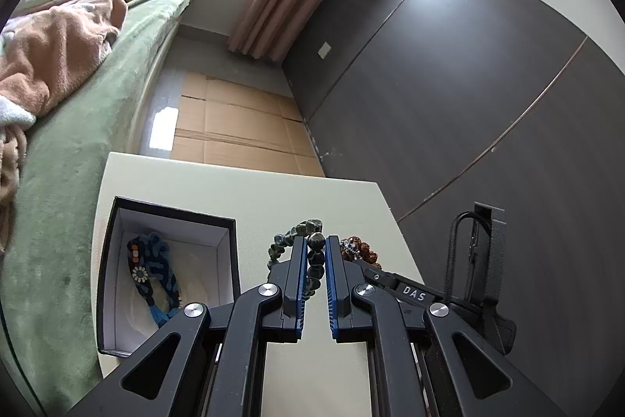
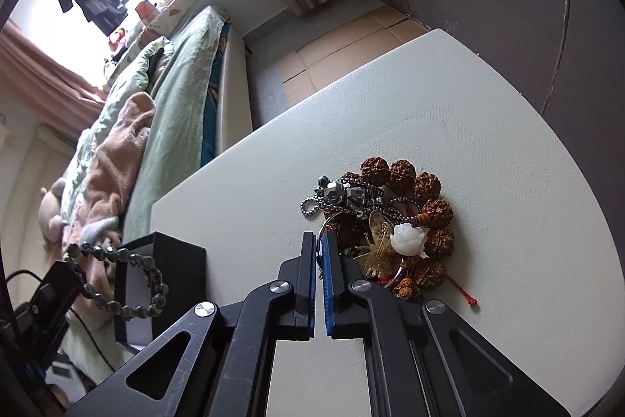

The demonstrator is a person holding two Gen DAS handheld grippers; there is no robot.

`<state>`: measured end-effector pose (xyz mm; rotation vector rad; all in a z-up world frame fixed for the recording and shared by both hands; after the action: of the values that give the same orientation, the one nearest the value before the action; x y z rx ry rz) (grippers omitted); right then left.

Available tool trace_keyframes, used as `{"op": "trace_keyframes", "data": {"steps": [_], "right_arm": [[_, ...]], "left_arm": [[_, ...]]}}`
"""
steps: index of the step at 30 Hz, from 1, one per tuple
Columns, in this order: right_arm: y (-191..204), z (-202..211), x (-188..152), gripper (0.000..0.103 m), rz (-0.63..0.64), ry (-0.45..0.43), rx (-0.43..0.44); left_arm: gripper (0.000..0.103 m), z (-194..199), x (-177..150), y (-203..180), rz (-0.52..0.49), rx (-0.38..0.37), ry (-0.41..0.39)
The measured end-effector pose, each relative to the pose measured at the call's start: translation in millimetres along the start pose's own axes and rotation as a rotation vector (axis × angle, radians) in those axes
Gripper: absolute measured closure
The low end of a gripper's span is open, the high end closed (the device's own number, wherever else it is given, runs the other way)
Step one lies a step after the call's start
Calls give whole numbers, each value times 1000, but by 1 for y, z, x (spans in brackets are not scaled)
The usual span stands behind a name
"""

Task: Organize jewelry
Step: 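Lower the dark bead bracelet into the black box and release it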

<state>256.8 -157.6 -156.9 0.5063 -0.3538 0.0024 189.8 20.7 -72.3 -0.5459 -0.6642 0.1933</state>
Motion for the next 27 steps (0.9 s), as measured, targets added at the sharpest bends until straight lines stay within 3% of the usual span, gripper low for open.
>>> {"op": "trace_keyframes", "data": {"steps": [8,17,23,24,26,27], "right_arm": [[7,32,-2,98,-73,-43,246],[40,38,-9,98,-74,-44,443],[74,36,-15,98,-25,-28,530],[82,35,-17,98,-13,-24,542],[96,32,-21,98,10,-14,561],[104,30,-23,98,24,-12,568]], "left_arm": [[94,23,1,2,-5,16,-50],[94,42,6,26,31,75,-90],[91,46,14,44,80,101,-96],[84,45,14,48,98,97,-91],[50,46,13,54,133,94,-86],[27,49,13,57,144,98,-99]]}}
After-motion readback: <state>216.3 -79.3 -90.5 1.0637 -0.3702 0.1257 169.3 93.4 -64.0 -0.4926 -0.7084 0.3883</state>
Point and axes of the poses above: each gripper's, at about its wrist camera, not at the fingertips, and z roughly against the way its jaws point, y to its left, x to its top, the point moved 7 cm from there along -z, roughly the way its jaws point, and after that the axes turned 6 degrees about y, right-handed, at the moved point
